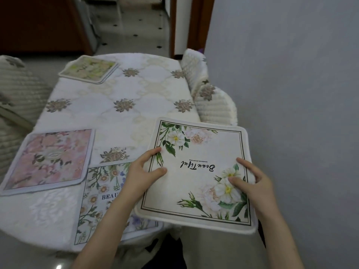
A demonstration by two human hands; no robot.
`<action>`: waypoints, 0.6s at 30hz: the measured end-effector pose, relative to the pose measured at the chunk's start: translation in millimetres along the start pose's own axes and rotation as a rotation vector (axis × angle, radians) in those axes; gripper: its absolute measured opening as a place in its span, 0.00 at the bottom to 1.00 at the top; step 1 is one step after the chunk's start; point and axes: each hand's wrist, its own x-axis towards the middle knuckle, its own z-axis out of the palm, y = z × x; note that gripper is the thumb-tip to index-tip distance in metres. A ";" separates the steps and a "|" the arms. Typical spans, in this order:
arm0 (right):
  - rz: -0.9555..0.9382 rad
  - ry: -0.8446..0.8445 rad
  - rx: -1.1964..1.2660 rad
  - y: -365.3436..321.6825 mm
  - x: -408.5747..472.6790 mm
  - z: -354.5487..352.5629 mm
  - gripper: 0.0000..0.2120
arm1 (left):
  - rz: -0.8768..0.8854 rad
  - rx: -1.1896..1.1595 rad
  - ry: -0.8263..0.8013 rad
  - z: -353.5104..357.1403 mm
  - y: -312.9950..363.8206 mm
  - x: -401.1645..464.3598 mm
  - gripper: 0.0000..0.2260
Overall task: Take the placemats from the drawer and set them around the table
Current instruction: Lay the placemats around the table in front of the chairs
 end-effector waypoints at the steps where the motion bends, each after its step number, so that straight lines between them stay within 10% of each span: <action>1: -0.005 -0.013 -0.011 -3.0 16.2 5.4 0.27 | 0.003 -0.006 0.016 -0.1 -2.2 13.4 0.24; 18: 0.116 -0.193 -0.140 -13.1 265.6 102.9 0.26 | -0.154 -0.009 0.167 -4.3 -37.0 221.7 0.25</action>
